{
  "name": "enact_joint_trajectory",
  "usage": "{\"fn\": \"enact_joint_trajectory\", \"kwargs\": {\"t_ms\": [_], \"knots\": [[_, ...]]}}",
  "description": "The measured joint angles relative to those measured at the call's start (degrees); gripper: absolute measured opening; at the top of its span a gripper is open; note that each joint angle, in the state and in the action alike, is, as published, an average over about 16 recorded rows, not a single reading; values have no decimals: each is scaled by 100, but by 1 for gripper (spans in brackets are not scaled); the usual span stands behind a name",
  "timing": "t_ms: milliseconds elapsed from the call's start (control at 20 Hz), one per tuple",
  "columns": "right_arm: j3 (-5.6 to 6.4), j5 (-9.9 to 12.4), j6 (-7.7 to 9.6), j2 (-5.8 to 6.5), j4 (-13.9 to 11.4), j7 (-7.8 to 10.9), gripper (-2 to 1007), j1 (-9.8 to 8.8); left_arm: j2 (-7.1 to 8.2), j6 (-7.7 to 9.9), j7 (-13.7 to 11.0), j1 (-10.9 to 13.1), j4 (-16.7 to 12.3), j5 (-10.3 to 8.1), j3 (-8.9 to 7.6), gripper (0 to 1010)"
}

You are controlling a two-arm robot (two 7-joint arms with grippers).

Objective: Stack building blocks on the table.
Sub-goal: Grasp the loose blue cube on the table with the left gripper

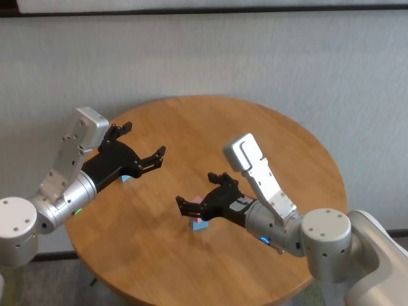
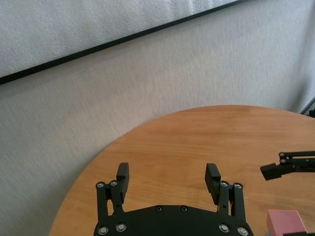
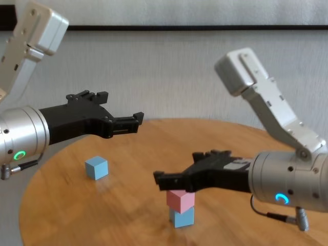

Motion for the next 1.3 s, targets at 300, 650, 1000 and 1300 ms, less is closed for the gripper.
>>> {"fn": "enact_joint_trajectory", "kwargs": {"t_ms": [300,650,1000,1300], "knots": [[141,-101,-534,66,-193,-277,1005,-120,0,0,0,0,0,0,0,1000],[341,-412,-1267,22,-259,-813,1005,-241,0,0,0,0,0,0,0,1000],[497,-808,-1845,-99,-165,-1286,1005,-284,0,0,0,0,0,0,0,1000],[568,-1040,-2068,-175,-47,-1470,1005,-267,0,0,0,0,0,0,0,1000]]}}
